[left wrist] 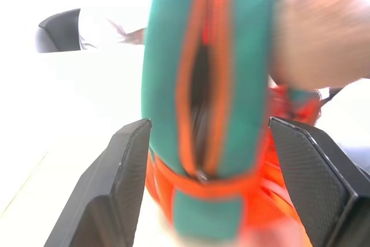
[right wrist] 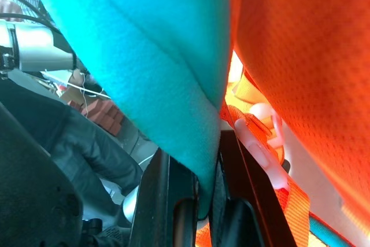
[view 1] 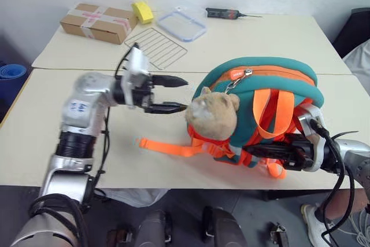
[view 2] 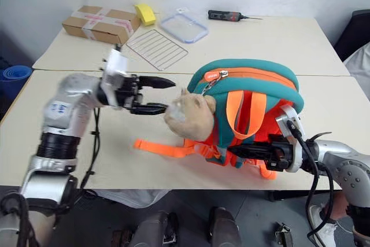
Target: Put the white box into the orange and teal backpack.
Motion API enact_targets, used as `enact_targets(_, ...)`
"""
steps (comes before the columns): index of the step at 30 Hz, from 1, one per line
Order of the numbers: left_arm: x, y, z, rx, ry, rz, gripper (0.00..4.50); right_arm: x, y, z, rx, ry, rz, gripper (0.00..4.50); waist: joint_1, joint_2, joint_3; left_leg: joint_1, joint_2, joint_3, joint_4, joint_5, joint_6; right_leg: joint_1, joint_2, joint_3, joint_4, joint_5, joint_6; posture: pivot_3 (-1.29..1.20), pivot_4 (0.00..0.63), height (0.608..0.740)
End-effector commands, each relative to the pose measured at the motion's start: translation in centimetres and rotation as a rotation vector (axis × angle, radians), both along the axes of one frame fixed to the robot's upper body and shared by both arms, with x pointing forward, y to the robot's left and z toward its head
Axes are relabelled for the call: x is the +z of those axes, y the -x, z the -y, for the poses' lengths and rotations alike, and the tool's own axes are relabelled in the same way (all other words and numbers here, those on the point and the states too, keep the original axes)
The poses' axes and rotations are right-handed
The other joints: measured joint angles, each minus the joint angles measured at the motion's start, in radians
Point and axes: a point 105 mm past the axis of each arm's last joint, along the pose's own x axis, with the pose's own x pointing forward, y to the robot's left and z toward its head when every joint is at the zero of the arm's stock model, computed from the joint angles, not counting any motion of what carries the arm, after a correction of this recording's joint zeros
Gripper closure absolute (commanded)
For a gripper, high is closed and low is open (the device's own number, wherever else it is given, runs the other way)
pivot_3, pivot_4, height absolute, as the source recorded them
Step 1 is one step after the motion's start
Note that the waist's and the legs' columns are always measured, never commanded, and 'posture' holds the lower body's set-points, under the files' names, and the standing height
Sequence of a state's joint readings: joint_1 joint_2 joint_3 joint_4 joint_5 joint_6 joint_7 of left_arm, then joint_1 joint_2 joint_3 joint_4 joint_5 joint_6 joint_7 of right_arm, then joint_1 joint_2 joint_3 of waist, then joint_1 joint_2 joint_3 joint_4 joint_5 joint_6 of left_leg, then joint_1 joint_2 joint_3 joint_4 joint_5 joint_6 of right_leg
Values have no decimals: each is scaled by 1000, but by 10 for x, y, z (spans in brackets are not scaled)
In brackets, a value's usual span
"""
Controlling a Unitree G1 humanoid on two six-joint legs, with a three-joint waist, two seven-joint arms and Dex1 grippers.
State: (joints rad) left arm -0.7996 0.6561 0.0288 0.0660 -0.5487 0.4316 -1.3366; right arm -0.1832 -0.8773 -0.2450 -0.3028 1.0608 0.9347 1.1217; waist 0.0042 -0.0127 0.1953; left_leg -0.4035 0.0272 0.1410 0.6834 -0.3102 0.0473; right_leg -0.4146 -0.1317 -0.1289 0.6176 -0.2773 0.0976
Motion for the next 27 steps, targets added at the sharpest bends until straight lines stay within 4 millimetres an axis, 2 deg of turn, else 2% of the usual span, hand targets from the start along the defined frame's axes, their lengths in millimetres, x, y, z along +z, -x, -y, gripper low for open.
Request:
enact_targets(1, 19, 32, 12, -118, 55, 45, 1096, 6, -3, 5, -11, -13, 40, 4500, 6, 0, 0, 0, -1, -1, 0, 0, 1, 1, 0, 0, 0, 0, 0, 0, 150, 740)
enact_targets(4, 13, 40, 30, -126, 31, 103, 1096, 5, -5, 5, -11, -18, 37, 4500, 18, 0, 0, 0, -3, -1, 1, 0, 3, 3, -1, 3, -1, 1, 2, 0, 150, 740)
enact_targets(9, 9, 37, 60, -104, 69, 179, 1096, 8, -3, 4, 13, -40, -4, 4500, 20, 0, 0, 0, -3, -1, 1, 1, 3, 3, 0, 6, -2, 2, 3, 0, 150, 740)
enact_targets(13, 0, 29, 74, -64, 51, 229, 1096, 10, -3, 4, 14, -44, 3, 4500, 19, 0, 0, 0, -2, 0, 1, 1, 2, 2, 1, 6, -2, 2, 3, 0, 150, 740)
enact_targets(16, 6, 36, 84, -106, 126, 209, 1096, 13, -2, 2, 15, -53, 14, 4500, 20, 0, 0, 1, -2, 0, 1, 1, 2, 2, 1, 5, -2, 2, 3, 0, 150, 740)
enact_targets(19, 0, 36, 86, -122, 109, 210, 1644, 14, -2, 1, 11, -59, 20, 4500, 20, 0, 0, 1, -2, 0, 1, 1, 3, 2, 1, 6, -2, 2, 3, 0, 150, 740)
enact_targets(23, 1, 34, 85, -123, 123, 206, 2840, 14, -2, 1, -10, -67, 30, 4500, 20, 0, 0, 1, -2, 0, 1, 1, 3, 2, 1, 5, -2, 2, 3, 0, 150, 740)
enact_targets(25, 7, 28, 77, -89, 145, 200, 3398, 13, -2, 1, -25, -69, 35, 4500, 20, 0, 0, 1, -2, 0, 1, 1, 3, 2, 1, 5, -2, 2, 3, 0, 150, 740)
enact_targets(27, 14, 15, 58, -10, 148, 200, 3839, 13, -2, 3, -46, -73, 42, 4500, 20, 0, 0, 1, -2, 0, 1, 1, 3, 2, 1, 5, -2, 2, 3, 0, 150, 740)
